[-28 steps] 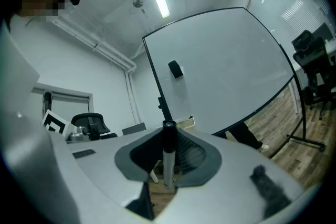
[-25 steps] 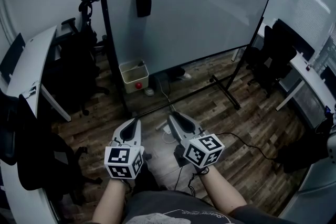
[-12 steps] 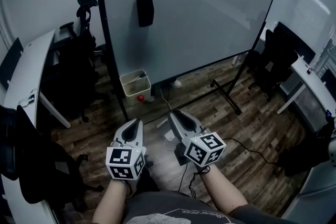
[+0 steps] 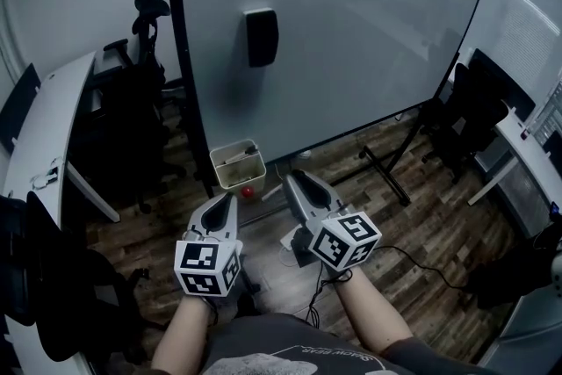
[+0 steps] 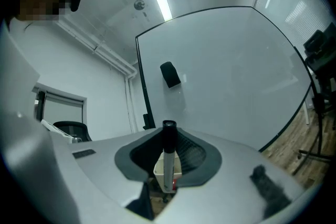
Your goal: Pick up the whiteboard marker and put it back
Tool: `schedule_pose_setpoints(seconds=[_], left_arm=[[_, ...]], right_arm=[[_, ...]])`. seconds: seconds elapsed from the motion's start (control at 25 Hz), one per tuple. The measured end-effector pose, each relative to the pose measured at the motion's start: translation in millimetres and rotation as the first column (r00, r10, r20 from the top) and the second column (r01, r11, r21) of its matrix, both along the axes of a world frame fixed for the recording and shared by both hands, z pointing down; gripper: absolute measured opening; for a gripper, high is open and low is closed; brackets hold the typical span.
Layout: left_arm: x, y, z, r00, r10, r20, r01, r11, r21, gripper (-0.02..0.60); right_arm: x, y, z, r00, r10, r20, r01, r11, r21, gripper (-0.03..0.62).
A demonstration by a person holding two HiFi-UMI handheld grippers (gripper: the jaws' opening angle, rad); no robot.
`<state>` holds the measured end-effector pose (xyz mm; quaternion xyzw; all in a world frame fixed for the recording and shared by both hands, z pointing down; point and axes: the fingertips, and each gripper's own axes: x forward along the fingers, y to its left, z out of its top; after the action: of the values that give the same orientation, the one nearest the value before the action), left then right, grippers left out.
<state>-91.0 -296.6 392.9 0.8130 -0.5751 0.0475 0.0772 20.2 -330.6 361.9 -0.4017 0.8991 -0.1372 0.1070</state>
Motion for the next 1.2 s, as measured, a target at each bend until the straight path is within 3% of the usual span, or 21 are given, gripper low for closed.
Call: schedule_pose_setpoints(seconds=[0.48,0.68,1.2], left_arm=[[-13.5,-45.9,12.1,1.000,0.015,0.003,-0.015,0.999,-0.036,0.014],[-16.1,-55.0,19.0,1.000,0.022,0.003,-0.022,0.998,-0.054,0.014],[-26.0,-67.6,34.8,1.000,0.019,-0.013,-0.020,0.996,-0.089,0.014]], right_arm=[[-14.7,-60.4,2.1,0.996,0.070,0.054,-0.070,0.998,0.004,0.081],[-20.8,-75.2,17.8,0.995,0.079,0.056,-0.078,0.996,-0.034,0.081],[-47.7,-77.9,65.8,0.999,0.018,-0.037,-0.021,0.996,-0.091,0.081]])
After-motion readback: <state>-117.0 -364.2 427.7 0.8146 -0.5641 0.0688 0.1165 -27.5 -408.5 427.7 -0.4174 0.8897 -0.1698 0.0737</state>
